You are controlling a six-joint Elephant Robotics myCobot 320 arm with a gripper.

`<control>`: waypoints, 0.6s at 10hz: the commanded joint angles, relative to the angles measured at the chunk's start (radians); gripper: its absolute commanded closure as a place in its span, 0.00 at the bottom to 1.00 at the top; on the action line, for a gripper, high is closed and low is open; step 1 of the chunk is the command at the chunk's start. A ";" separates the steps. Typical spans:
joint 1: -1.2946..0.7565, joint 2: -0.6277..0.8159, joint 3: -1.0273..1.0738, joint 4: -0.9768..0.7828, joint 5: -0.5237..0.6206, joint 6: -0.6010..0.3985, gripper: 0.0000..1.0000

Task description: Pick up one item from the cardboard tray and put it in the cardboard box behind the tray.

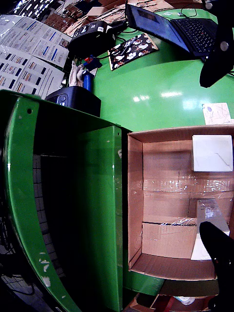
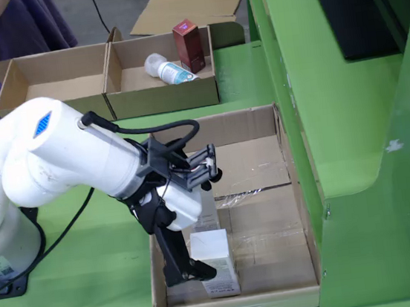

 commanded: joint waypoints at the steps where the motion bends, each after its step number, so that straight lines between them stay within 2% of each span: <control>1: -0.001 0.004 0.026 0.018 -0.004 0.008 0.00; 6: -0.003 -0.034 0.026 0.049 -0.007 0.014 0.00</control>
